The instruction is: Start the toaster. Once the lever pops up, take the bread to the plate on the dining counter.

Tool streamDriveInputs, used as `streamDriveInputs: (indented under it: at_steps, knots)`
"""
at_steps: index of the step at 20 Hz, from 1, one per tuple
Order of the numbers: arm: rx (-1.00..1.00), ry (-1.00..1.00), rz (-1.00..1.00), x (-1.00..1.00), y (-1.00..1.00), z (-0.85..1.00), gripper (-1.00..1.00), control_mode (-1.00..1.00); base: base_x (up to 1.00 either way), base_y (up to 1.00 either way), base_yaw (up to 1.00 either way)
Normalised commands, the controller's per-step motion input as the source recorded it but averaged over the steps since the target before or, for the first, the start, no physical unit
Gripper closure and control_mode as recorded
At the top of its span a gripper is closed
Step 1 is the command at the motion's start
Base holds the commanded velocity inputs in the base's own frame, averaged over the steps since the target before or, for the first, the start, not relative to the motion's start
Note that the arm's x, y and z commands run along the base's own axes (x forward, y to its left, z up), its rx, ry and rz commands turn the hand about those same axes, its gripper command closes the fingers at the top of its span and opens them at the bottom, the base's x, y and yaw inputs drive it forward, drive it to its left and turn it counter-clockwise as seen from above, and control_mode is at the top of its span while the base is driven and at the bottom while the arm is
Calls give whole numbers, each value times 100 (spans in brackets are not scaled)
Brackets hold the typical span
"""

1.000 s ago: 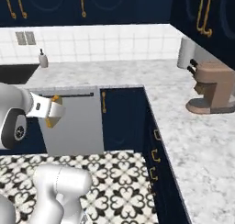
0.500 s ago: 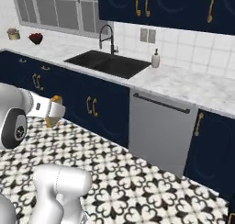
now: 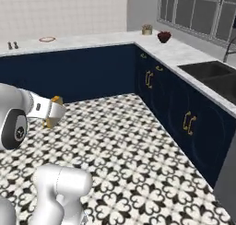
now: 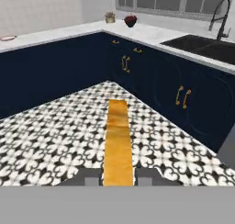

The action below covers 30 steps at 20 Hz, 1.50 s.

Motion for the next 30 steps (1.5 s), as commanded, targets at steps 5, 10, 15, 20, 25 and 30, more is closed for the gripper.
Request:
streamDriveInputs:
  at_steps: [5, 10, 15, 20, 25, 30]
  knots:
    - [0, 0, 0, 0, 0, 0, 100, 100, 39, 0, 90]
    - [0, 0, 0, 0, 0, 0, 100, 100, 100, 1, 36]
    - [0, 0, 0, 0, 0, 0, 100, 100, 100, -4, 14]
    - [0, 0, 0, 0, 0, 0, 100, 100, 100, -13, 4]
    - [0, 0, 0, 0, 0, 0, 100, 100, 100, -13, 3]
    - [0, 0, 0, 0, 0, 0, 100, 100, 100, -18, 2]
